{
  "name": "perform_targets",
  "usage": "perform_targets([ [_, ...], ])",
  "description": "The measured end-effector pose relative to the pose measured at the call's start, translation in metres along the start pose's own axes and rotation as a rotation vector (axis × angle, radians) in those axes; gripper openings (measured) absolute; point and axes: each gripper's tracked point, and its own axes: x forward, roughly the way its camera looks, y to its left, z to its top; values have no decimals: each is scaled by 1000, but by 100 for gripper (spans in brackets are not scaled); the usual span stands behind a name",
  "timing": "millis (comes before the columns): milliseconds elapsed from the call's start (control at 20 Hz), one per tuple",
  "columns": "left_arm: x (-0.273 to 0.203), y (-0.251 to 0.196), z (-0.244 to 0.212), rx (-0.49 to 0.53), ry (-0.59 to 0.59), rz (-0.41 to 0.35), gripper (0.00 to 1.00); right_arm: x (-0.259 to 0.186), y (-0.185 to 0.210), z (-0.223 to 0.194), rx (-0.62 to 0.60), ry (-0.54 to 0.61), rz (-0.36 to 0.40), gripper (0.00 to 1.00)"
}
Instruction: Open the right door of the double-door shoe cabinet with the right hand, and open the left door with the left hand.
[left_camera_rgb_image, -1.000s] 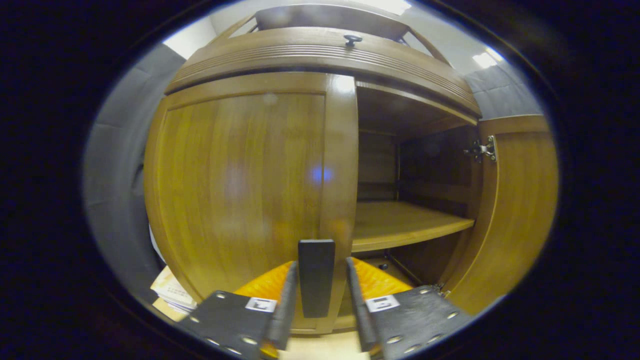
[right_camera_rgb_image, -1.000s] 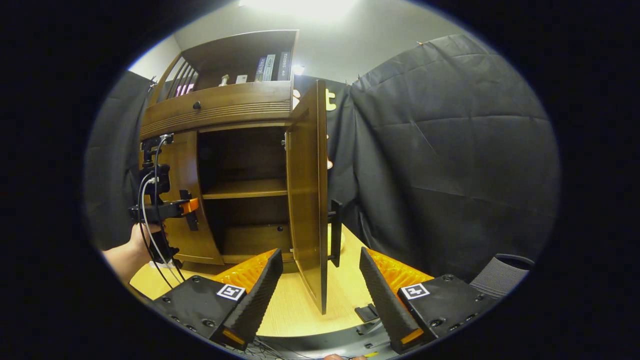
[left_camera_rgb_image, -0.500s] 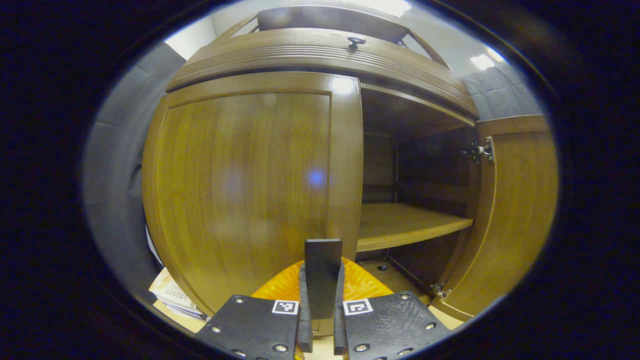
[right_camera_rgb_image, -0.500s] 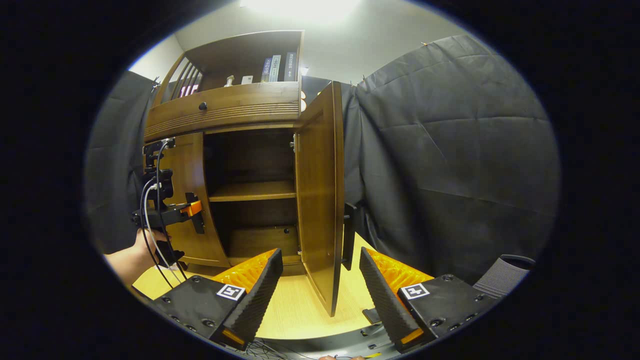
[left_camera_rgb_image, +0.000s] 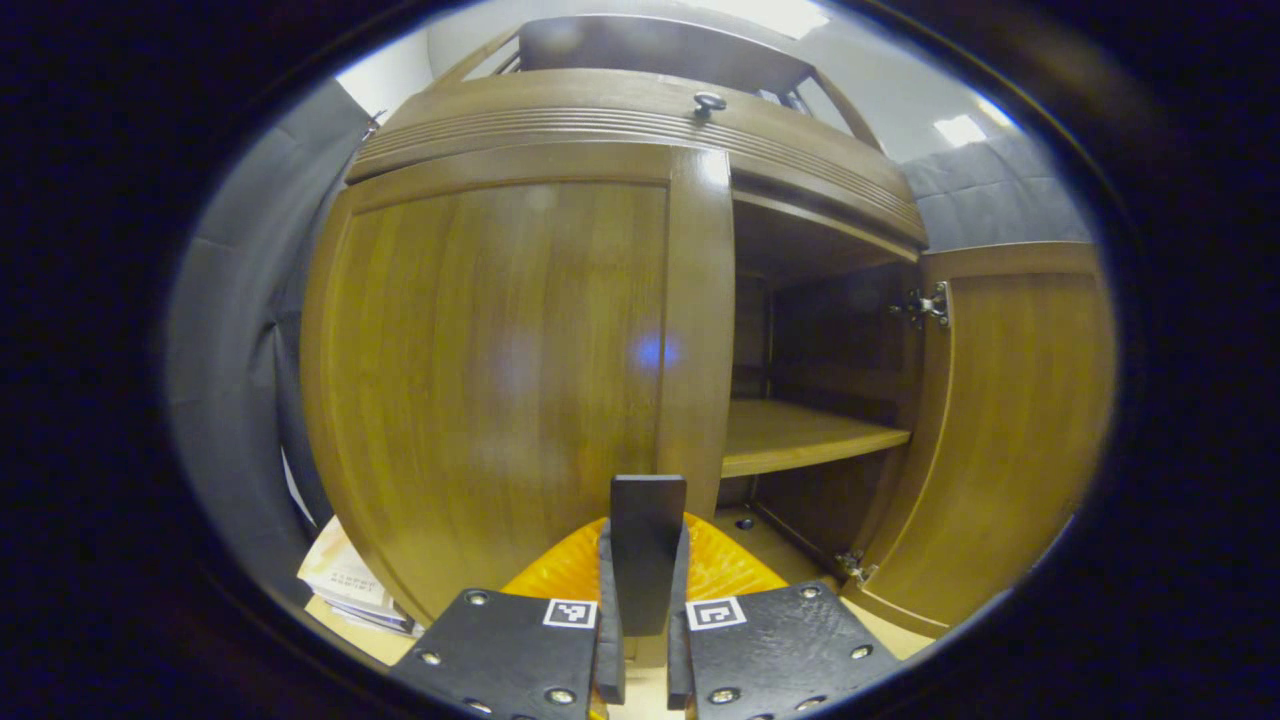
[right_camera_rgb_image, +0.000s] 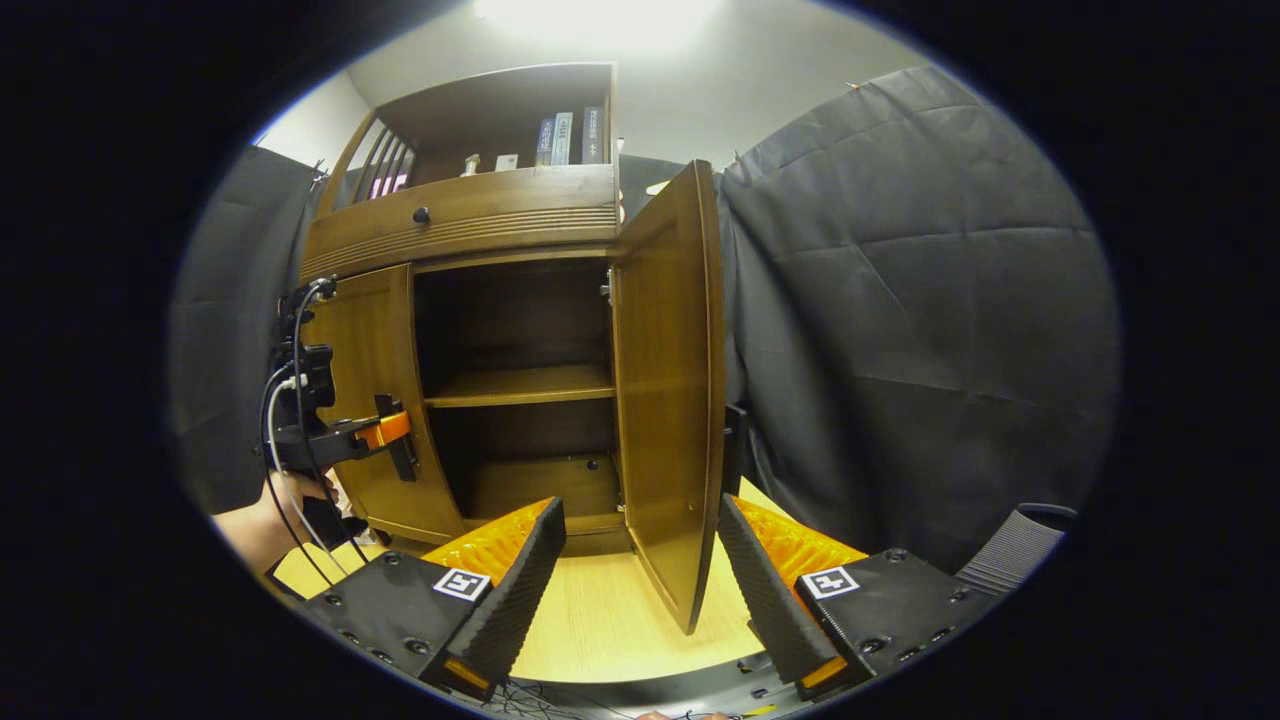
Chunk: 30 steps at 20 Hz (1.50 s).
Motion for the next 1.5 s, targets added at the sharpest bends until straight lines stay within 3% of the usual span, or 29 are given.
perform_targets([
  [100,-16,2,0,2,-2,-8,18,1,6,-3,-1,3,20,93],
  [200,-29,2,1,6,-3,-13,18,4,14,-1,4,-1,41,97],
  [250,-36,4,1,7,-4,-16,18,5,19,1,6,-7,52,93],
  [550,-83,20,-2,10,-1,-35,19,13,40,5,-6,-16,130,97],
  [600,-91,23,-2,8,-1,-35,19,15,43,5,-7,-16,141,93],
  [650,-97,26,-2,8,-2,-31,19,16,46,7,-7,-18,152,97],
  [950,-135,49,-5,2,-14,15,17,24,71,7,-13,-15,233,97],
  [1000,-141,53,-5,-4,-16,23,17,25,76,8,-12,-12,249,93],
  [1250,-174,82,-4,-17,-37,75,18,27,99,7,-18,-9,319,97],
  [1400,-193,100,-4,-55,-60,73,18,28,112,2,-16,6,361,93],
  [1450,-198,107,-4,-58,-65,68,17,28,116,1,-15,11,373,97],
  [1500,-203,113,-4,-47,-72,64,15,28,122,0,-17,14,385,93],
])
